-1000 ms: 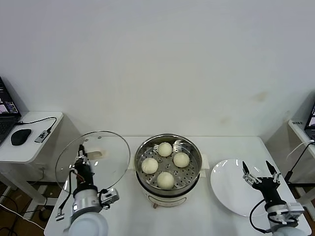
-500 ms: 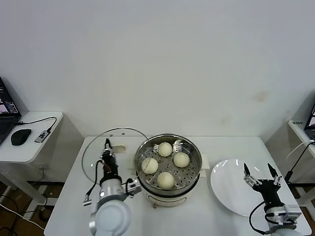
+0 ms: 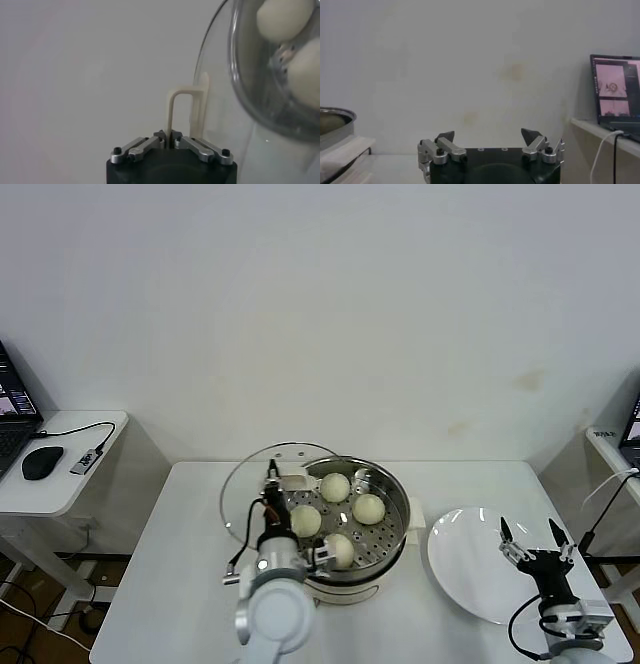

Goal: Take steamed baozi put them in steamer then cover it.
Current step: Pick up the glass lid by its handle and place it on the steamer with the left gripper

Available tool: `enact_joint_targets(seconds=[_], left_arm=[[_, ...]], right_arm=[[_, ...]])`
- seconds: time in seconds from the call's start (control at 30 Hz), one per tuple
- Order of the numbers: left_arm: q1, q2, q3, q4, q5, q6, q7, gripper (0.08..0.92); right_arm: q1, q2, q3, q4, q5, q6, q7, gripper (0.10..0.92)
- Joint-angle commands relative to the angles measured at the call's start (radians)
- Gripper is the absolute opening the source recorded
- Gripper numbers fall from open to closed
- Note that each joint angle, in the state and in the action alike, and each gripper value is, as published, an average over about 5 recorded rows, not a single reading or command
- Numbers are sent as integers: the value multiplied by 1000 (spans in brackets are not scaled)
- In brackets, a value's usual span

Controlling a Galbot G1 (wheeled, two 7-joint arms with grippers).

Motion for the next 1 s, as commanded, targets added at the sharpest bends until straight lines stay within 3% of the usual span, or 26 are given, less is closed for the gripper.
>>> enact_joint_targets(seconds=[0.03,0.4,0.77,1.0], left_arm=[[-51,-41,146,75,16,2,8,141],[-63,-51,203,110,-60,3,-27,141],[-53,-52,158,143,-60,3,-124,141],[-31,-53,148,145,-29,3,-135,141]], right_arm=[[0,7,8,-10,-1,4,1,823],[12,9,13,-22,-3,0,1,823],[16,16,12,-20,-7,0,-1,823],[15,16,11,-19,-10,0,-1,823]])
